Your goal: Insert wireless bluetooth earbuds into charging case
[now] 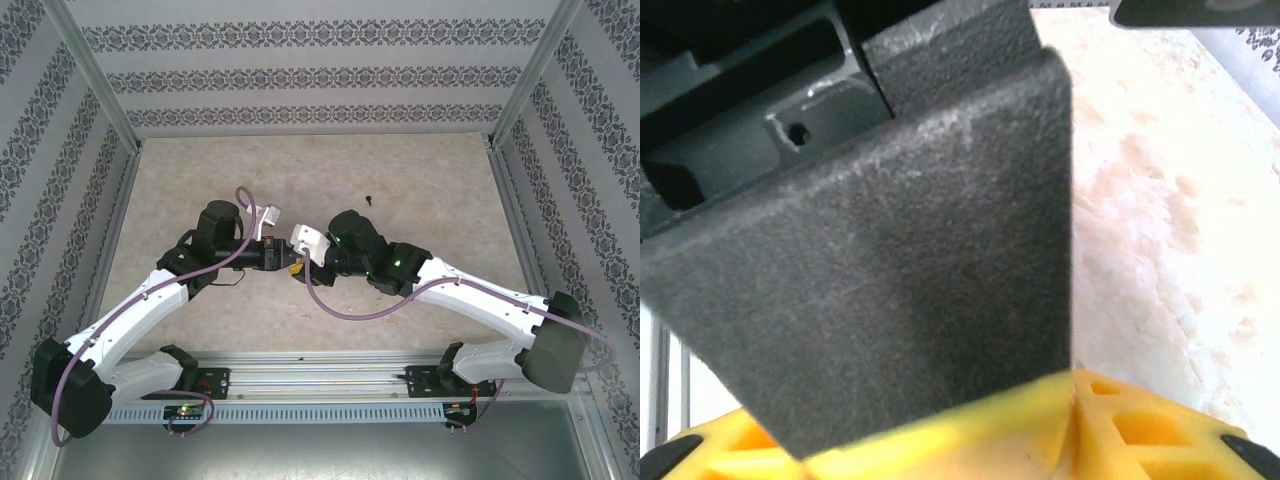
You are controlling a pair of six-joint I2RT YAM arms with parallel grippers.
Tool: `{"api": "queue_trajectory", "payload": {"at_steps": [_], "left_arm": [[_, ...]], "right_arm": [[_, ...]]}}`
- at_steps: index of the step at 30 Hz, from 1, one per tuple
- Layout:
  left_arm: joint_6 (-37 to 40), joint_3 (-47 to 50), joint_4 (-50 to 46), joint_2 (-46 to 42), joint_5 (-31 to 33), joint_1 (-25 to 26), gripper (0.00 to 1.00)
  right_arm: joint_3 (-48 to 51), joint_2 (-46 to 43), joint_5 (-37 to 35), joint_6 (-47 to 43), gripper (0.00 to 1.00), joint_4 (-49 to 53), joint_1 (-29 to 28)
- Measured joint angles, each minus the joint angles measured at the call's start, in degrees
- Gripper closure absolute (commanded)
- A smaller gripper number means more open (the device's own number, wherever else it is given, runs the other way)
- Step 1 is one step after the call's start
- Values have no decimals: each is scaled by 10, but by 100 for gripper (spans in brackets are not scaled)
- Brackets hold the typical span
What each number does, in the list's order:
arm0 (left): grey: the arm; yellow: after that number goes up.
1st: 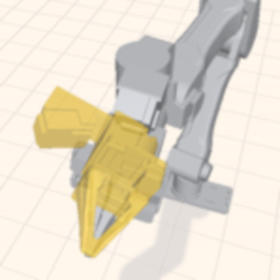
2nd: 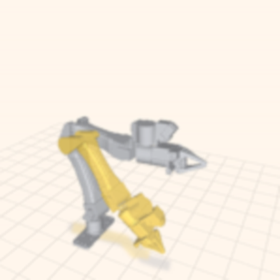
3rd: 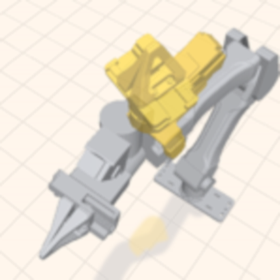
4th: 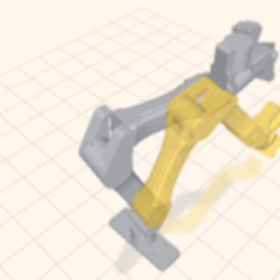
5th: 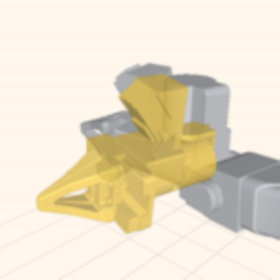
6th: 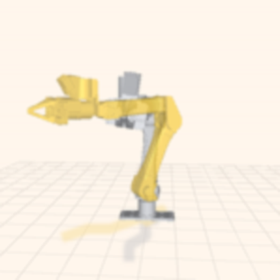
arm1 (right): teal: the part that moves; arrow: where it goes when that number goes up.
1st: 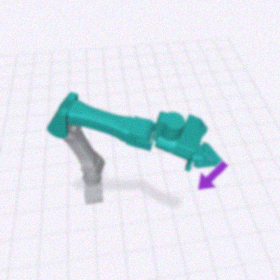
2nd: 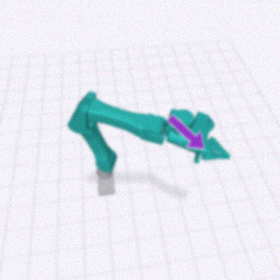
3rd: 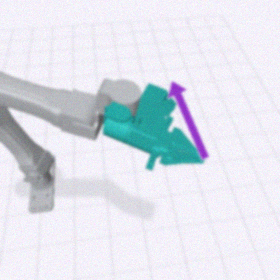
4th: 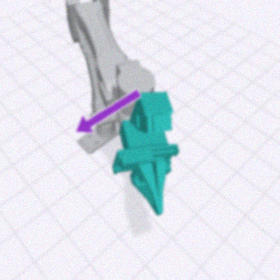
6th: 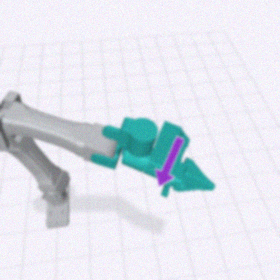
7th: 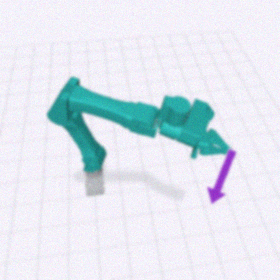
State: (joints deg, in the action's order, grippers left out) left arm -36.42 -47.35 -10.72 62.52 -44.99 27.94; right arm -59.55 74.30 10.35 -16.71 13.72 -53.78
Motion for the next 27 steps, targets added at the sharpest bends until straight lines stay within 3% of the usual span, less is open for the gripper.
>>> {"api": "queue_trajectory", "payload": {"at_steps": [4, 12, 20, 27], "left_arm": [[0, 5, 1, 0, 3, -1, 88], [2, 12, 27, -16, 2, -8, 92], [-11, 33, 105, -23, -19, -63, 94], [-78, 64, 243, -17, -71, -108, 94]], "right_arm": [[-7, 7, -5, 5, 54, 9, -1], [-34, 4, 1, 89, 34, 23, 6], [-43, -68, 107, 276, 37, 26, 105], [12, -92, 235, 494, 45, -100, 192]]}}
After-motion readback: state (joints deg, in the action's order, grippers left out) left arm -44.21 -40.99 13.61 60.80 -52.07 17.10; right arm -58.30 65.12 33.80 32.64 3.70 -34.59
